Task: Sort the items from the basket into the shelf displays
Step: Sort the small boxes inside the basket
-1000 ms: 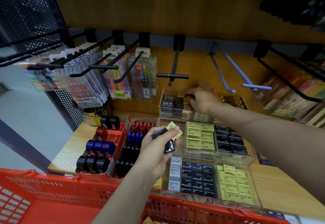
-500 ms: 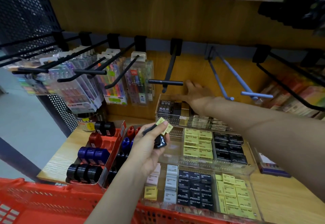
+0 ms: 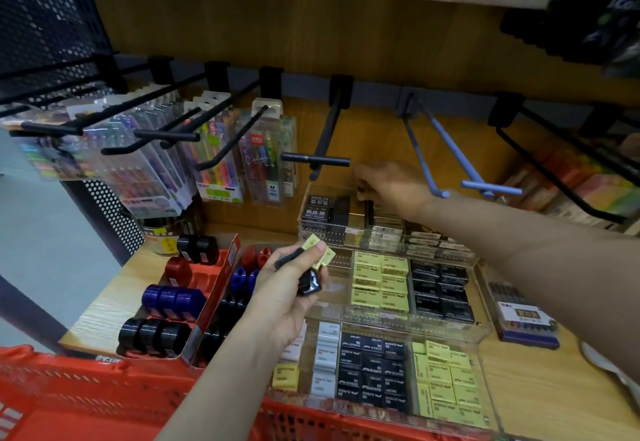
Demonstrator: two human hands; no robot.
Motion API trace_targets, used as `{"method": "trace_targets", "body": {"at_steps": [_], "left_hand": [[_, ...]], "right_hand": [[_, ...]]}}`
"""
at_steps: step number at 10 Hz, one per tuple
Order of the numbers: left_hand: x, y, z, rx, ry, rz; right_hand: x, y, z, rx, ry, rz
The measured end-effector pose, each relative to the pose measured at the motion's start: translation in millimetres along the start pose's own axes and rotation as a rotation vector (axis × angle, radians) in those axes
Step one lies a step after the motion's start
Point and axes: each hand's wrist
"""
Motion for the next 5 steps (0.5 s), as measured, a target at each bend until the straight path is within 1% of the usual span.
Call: {"method": "trace_targets", "body": {"at_steps": [1,2,3,4,5], "left_hand": [[1,-1,3,-0.003,0.003,-0.009],[1,0,2,-0.001,-0.012,-0.013],[2,0,2,0.005,-0.007,-0.008],[2,0,2,0.004,-0.007,-0.008],[3,1,3,0.006,-0.012,-0.008]], "right_hand": [[-1,-4,-1,-0.058,0.1,0.066],[19,-21,-5,-0.145,0.325,0.238],[31,-10,5,-0.235,0.743,0.393],[41,-2,19,-0.204,0.703,0.497],[42,-10,26,-0.252,0.3,0.535]]}}
Point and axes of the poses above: each hand's wrist, its own y-axis towards the middle knuckle, its own z-axis out of the palm, x = y × z, and after that the axes turned 6 degrees about z, right-handed
